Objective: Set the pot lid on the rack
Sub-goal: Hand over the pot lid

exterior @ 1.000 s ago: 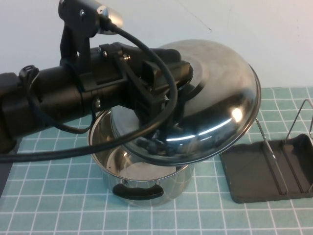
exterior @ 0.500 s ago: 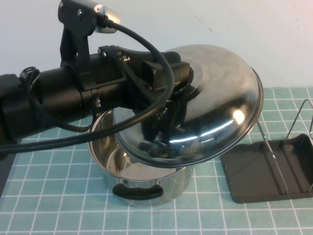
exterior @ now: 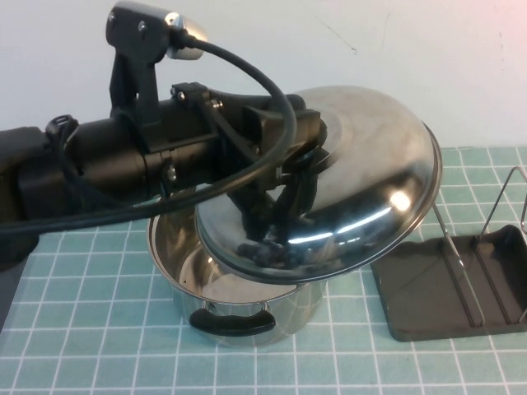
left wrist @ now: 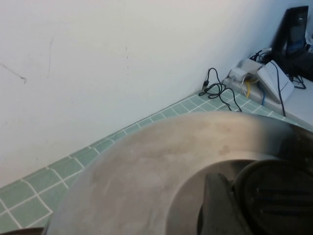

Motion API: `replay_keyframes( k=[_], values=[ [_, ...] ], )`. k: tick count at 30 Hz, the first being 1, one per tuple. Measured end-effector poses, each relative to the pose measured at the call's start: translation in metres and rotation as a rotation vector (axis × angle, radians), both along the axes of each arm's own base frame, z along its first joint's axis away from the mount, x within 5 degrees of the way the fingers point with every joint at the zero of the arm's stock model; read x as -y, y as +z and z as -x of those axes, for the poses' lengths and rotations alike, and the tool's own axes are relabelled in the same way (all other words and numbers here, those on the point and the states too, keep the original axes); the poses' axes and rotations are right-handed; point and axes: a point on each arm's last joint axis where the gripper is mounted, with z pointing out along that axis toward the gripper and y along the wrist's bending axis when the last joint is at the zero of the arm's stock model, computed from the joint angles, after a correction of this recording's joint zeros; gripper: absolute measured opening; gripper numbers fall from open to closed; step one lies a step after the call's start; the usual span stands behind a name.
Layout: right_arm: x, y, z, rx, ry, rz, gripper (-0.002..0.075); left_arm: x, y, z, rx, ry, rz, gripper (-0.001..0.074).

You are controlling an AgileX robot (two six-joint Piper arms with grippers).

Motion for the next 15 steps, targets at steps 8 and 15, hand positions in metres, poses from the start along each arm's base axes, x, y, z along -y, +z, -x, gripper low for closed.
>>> replay_keyframes(
  k=[8,15],
  values=[
    [-0.023,0.031,-0.053,-0.07,0.32,0.028,0.0318,0.006,-0.017,-0.011,-0.095,-0.009,0.011,0.0333],
    [-0.035,0.026,-0.103,-0.189,0.534,-0.025,0.0318,0.007,-0.019,-0.013,-0.154,-0.007,0.045,0.0333]
  ],
)
